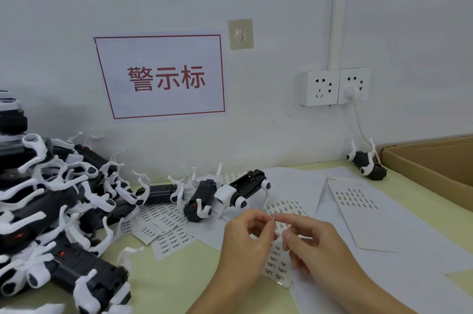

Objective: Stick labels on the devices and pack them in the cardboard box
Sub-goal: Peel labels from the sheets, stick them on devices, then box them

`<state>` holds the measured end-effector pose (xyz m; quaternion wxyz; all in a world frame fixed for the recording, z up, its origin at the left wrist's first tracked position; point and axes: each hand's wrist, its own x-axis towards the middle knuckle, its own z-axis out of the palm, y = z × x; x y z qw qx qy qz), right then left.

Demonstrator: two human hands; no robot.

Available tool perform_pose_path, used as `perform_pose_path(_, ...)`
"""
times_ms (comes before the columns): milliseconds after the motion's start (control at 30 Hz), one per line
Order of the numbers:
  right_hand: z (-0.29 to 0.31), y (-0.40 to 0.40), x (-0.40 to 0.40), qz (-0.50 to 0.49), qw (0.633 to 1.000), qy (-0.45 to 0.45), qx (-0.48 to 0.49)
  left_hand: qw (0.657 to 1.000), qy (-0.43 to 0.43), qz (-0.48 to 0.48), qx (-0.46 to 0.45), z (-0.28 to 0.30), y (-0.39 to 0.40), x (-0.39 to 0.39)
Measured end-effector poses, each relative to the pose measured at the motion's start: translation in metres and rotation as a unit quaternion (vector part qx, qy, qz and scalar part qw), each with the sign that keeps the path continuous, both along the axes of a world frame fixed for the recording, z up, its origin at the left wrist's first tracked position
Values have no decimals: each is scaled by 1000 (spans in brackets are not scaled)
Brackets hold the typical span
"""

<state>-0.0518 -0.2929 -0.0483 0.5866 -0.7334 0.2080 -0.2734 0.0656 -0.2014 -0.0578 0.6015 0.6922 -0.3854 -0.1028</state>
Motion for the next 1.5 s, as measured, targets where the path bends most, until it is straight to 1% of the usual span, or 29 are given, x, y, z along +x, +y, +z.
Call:
perform_pose_path(467, 0, 0, 2, -5, 1000, 13, -11, 1000, 4, 3, -2, -1, 1, 2)
perform_pose_path(667, -1, 2, 2, -30, 999, 23, -10, 1000, -19, 3, -5, -2, -1, 1)
perform_pose_path(800, -1, -1, 2, -76, 997, 30, -18, 999, -10, -30, -10, -1, -1, 2)
perform_pose_path(867, 1, -2, 2, -83, 996, 30, -19, 998, -28, -52, -5, 0, 0, 1)
perform_pose_path(1100, 5, 1, -1, -54, 996, 38, -58, 994, -65, -83, -6, 0, 2, 1)
perform_pose_path(1233, 5, 3, -1, -43, 996, 45, -58, 990, -90, -109, 3, 0, 2, -1)
perform_pose_path(1333, 5, 2, -1, -52, 996, 48, -60, 991, -90, -98, 5, -1, 1, -1)
perform_pose_path(1500, 3, 0, 0, -70, 996, 36, -51, 997, -51, -63, 9, -2, 1, 0)
